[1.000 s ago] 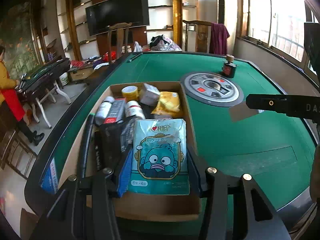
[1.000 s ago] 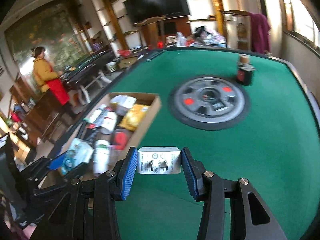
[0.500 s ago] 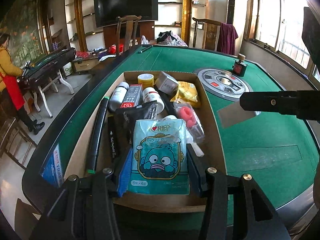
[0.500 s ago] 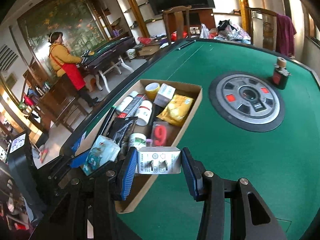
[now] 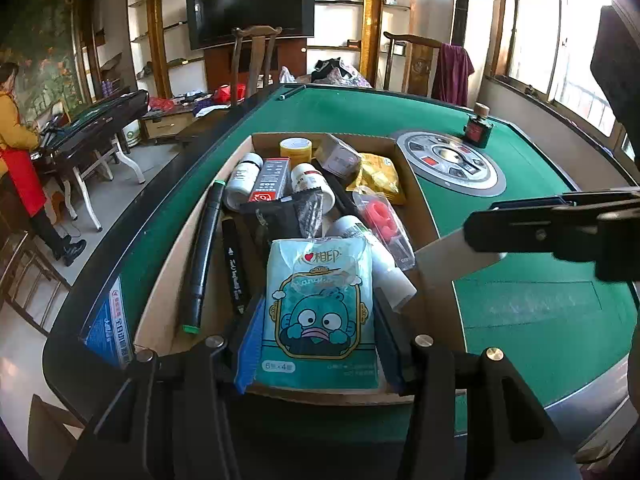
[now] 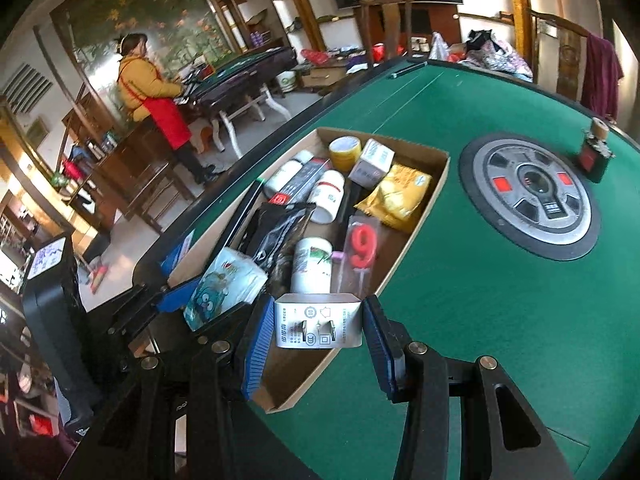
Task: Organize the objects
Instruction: 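Lower the tissue pack and charger plug into the cardboard box, open both grippers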
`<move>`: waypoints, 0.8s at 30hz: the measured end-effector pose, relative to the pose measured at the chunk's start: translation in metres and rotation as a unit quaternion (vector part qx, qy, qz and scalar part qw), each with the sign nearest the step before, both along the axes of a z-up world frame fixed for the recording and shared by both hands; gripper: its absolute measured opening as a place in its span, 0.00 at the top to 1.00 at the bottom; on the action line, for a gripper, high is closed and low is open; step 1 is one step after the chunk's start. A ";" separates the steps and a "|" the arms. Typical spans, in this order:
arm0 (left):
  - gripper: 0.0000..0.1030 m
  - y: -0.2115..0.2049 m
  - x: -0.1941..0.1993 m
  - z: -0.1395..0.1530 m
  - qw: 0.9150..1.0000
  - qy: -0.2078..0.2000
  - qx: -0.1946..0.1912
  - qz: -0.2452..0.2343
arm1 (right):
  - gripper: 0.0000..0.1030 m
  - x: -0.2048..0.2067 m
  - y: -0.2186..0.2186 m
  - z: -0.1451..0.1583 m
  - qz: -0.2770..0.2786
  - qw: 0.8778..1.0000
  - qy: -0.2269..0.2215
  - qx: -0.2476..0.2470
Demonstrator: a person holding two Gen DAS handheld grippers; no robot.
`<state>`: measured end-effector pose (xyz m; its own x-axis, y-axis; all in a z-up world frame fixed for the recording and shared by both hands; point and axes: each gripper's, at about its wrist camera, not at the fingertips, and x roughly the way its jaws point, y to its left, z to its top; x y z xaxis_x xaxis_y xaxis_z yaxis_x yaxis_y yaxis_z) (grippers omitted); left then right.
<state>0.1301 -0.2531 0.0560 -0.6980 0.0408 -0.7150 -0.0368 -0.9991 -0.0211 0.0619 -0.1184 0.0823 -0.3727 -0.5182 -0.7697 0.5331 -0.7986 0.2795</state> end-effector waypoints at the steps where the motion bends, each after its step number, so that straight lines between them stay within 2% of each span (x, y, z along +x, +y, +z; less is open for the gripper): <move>1: 0.53 0.001 -0.001 -0.002 1.000 -0.003 0.003 -0.002 | 0.52 0.000 -0.002 -0.001 0.003 1.000 0.000 0.005; 9: 0.53 -0.008 -0.008 -0.012 1.000 -0.024 0.011 0.008 | 0.52 -0.019 -0.030 -0.019 0.035 0.998 -0.036 0.048; 18: 0.52 -0.010 -0.016 -0.019 0.999 -0.030 0.007 0.013 | 0.52 -0.056 -0.058 -0.029 0.030 0.994 -0.037 0.099; 24: 0.52 -0.014 -0.017 -0.020 0.999 -0.033 0.010 0.016 | 0.51 -0.064 -0.065 -0.046 0.038 0.992 -0.073 0.090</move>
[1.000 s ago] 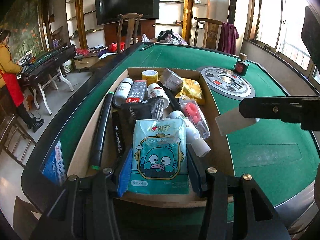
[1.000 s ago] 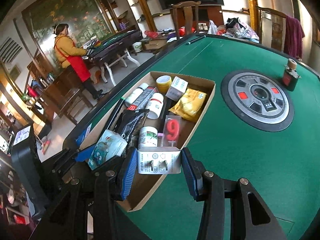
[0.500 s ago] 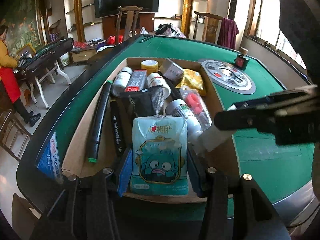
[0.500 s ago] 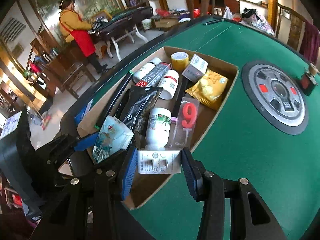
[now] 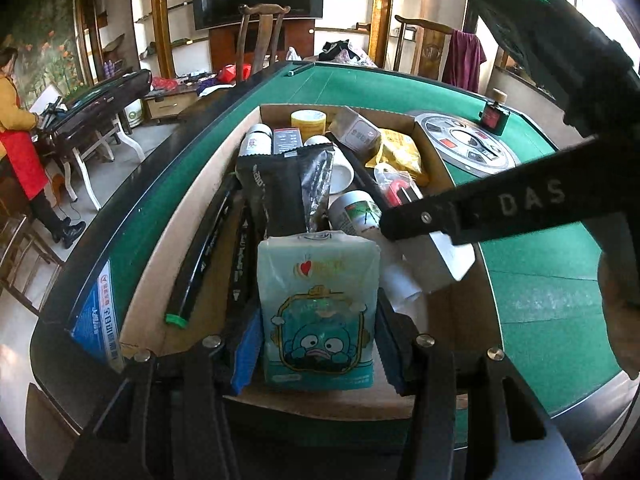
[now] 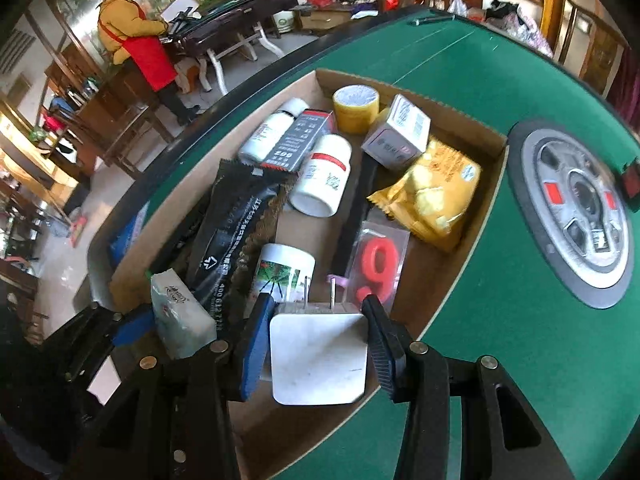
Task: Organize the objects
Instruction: 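Lower the tissue pack and charger plug into the cardboard box, open both grippers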
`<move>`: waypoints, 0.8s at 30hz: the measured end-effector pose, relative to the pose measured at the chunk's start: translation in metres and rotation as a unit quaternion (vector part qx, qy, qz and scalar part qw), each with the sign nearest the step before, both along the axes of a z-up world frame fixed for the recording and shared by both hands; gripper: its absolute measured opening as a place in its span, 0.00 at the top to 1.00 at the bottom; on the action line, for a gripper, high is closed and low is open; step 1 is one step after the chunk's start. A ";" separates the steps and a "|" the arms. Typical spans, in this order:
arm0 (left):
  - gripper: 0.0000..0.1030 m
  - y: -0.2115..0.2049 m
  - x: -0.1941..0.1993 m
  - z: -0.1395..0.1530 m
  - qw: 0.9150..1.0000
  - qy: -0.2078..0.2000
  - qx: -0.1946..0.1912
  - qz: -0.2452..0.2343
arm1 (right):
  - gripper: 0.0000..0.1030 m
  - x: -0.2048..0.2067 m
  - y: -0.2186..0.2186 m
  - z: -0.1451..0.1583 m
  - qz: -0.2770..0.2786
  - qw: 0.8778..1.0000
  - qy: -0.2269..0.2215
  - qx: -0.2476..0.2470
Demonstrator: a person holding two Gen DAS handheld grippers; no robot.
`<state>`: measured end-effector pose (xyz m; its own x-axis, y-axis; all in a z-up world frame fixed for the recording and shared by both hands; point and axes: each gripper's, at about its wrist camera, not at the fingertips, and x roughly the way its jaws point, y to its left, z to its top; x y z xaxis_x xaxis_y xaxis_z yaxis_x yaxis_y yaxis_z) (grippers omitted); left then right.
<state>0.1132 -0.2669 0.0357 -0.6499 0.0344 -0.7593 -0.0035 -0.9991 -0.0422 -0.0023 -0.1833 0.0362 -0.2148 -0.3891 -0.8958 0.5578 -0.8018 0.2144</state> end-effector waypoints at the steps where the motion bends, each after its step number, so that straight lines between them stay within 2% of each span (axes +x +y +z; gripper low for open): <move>1: 0.52 -0.001 0.000 0.000 1.000 0.001 0.001 0.000 | 0.51 0.001 0.000 -0.001 0.003 1.000 -0.007 -0.001; 5: 0.50 -0.002 0.001 0.000 1.000 0.002 0.005 0.001 | 0.50 0.008 0.002 -0.008 0.014 0.999 -0.050 -0.002; 8: 0.47 -0.001 0.002 0.003 1.000 0.002 0.013 0.001 | 0.49 0.012 0.006 -0.013 0.011 0.996 -0.080 -0.025; 12: 0.35 0.002 0.007 0.010 1.000 0.009 0.011 -0.003 | 0.47 0.017 0.014 -0.008 -0.002 0.997 -0.068 -0.046; 15: 0.30 0.005 0.012 0.016 1.000 0.021 0.007 -0.006 | 0.40 0.022 0.026 0.007 -0.013 0.995 -0.051 -0.084; 19: 0.28 0.010 0.014 0.022 1.000 0.028 0.004 -0.002 | 0.31 0.020 0.033 0.023 -0.048 0.991 -0.006 -0.126; 21: 0.25 0.011 0.016 0.025 1.000 0.031 0.002 -0.003 | 0.30 0.018 0.027 0.020 -0.044 0.986 -0.019 -0.158; 24: 0.20 0.011 0.022 0.034 0.999 0.048 -0.013 0.005 | 0.30 0.013 0.021 0.003 -0.037 0.977 -0.079 -0.195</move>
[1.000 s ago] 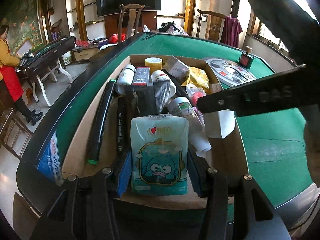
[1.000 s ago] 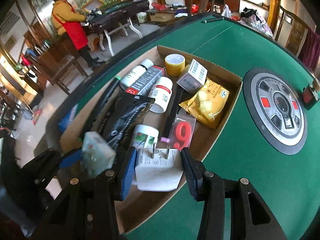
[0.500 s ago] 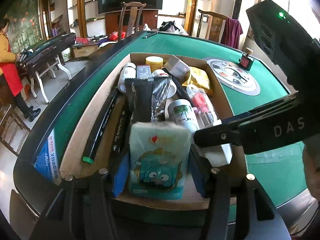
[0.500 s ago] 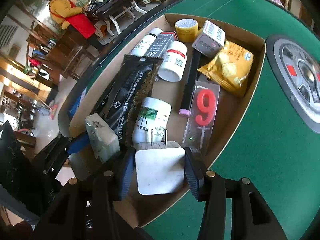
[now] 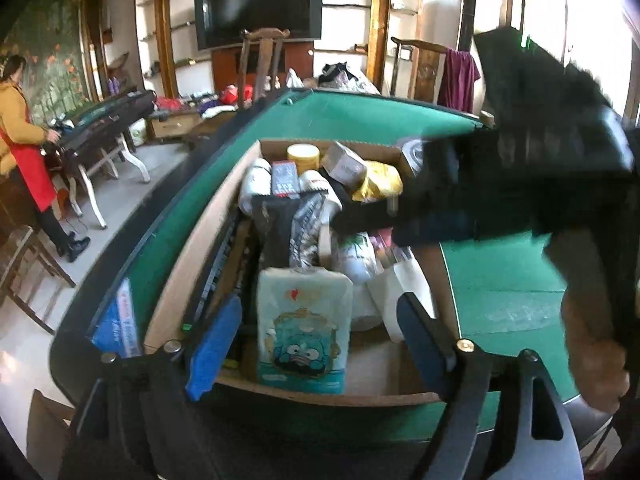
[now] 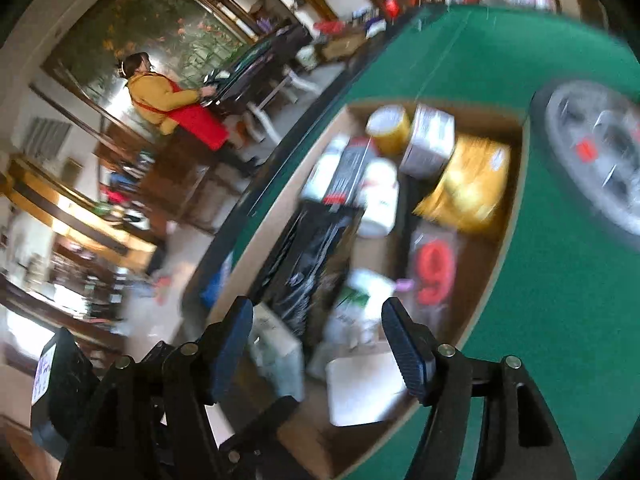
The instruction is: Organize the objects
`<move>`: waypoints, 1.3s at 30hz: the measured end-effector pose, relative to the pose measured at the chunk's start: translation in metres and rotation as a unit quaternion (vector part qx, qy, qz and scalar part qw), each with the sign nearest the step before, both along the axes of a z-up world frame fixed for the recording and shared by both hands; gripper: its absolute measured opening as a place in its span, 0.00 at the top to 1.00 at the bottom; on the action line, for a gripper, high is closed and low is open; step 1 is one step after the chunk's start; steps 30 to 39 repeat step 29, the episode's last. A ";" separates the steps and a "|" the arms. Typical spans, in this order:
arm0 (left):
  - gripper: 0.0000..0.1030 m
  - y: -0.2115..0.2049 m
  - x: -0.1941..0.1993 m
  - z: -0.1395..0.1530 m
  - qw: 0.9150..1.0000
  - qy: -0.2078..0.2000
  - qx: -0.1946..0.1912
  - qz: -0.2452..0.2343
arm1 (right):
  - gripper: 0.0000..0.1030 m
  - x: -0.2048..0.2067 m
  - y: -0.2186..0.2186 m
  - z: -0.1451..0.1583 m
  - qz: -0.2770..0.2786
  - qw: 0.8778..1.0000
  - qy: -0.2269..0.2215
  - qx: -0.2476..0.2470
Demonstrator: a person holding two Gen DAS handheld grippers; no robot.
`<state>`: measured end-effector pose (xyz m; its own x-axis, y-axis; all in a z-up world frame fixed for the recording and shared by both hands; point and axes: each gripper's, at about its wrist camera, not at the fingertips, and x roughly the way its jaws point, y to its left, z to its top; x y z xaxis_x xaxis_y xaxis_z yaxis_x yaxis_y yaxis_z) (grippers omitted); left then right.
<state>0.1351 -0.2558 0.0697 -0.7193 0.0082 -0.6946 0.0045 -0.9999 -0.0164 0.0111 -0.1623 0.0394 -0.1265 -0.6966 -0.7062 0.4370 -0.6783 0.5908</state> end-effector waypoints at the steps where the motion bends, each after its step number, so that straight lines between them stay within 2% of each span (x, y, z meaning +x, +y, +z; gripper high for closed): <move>1: 0.19 -0.001 0.001 0.003 1.000 0.006 -0.001 0.003 | 0.28 0.001 -0.002 -0.008 0.008 1.000 -0.022 -0.010; 4: 0.11 -0.003 0.003 0.011 1.000 0.023 0.003 0.012 | 0.26 0.005 -0.002 -0.025 0.016 0.998 -0.062 -0.019; 6: 0.08 0.001 0.004 0.018 0.999 0.038 -0.015 0.023 | 0.26 0.005 0.011 -0.025 0.001 0.997 -0.067 -0.044; 10: 0.01 0.014 0.008 0.029 0.995 0.064 -0.067 0.047 | 0.25 0.011 0.041 -0.004 -0.045 0.997 -0.011 -0.055; 13: 0.00 0.022 0.009 0.038 0.990 0.083 -0.093 0.061 | 0.22 0.024 0.062 0.014 -0.098 0.994 0.046 -0.035; 15: 0.00 0.028 0.010 0.043 0.988 0.094 -0.104 0.066 | 0.22 0.031 0.069 0.023 -0.136 0.986 0.092 0.001; 17: 0.00 0.034 0.014 0.052 0.982 0.114 -0.125 0.086 | 0.21 0.038 0.081 0.030 -0.172 0.975 0.138 0.042; 19: 0.00 0.042 0.018 0.066 0.973 0.146 -0.144 0.105 | 0.20 0.042 0.104 0.032 -0.195 0.965 0.164 0.063; 21: 0.00 0.045 0.023 0.081 0.972 0.174 -0.126 0.096 | 0.20 0.047 0.108 0.035 -0.216 0.956 0.183 0.071; 22: 0.00 0.044 0.022 0.087 0.975 0.176 -0.102 0.088 | 0.19 0.045 0.115 0.036 -0.225 0.952 0.193 0.075; 24: 0.00 0.037 0.016 0.091 0.984 0.156 -0.042 0.081 | 0.18 0.045 0.122 0.037 -0.234 0.945 0.209 0.089; 26: 0.00 0.035 0.008 0.091 0.987 0.143 -0.017 0.074 | 0.17 0.049 0.124 0.036 -0.236 0.942 0.216 0.099; 29: 0.00 0.036 0.002 0.088 0.984 0.137 -0.040 0.105 | 0.16 0.059 0.132 0.036 -0.243 0.940 0.216 0.103; 39: 0.00 0.036 0.002 0.088 0.984 0.137 -0.040 0.105 | 0.16 0.059 0.132 0.036 -0.243 0.940 0.216 0.103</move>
